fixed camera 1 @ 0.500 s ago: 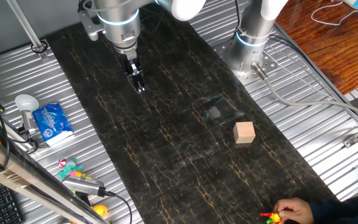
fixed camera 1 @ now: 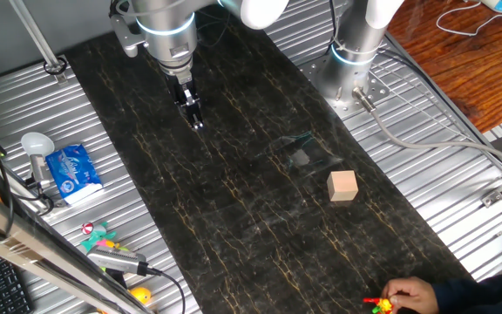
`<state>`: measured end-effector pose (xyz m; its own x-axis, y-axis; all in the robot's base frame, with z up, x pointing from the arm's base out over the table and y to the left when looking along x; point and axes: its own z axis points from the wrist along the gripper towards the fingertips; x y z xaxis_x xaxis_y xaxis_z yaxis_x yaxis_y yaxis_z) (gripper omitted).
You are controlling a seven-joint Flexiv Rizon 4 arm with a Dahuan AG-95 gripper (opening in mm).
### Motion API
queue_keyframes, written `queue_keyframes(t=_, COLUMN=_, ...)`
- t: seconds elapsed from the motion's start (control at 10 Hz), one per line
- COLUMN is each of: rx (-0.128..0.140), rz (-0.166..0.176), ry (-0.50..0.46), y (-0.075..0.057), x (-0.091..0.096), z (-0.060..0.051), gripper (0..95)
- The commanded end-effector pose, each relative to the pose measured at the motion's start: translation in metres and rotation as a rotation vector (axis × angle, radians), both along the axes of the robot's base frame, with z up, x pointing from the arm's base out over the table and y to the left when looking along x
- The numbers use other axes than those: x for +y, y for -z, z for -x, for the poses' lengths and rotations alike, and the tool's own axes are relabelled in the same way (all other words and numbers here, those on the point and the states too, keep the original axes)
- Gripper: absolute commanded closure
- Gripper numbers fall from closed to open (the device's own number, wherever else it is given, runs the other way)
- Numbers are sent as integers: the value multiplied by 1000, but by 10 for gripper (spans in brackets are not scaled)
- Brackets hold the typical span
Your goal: Grasp the moving object
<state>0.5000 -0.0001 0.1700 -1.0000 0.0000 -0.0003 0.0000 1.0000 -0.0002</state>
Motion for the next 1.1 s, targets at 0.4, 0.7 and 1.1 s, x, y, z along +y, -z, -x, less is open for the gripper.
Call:
queue_keyframes(t=0.4, rx=-70, rz=-38, ry=-298, y=0, x=0, z=0, gripper=950)
queue_keyframes(t=0.7, rx=-69, rz=-36, ry=-296, y=0, x=0, z=0, gripper=950)
queue_keyframes(t=1.1, rx=-64, rz=-37, ry=-302, y=0, x=0, z=0, gripper=950)
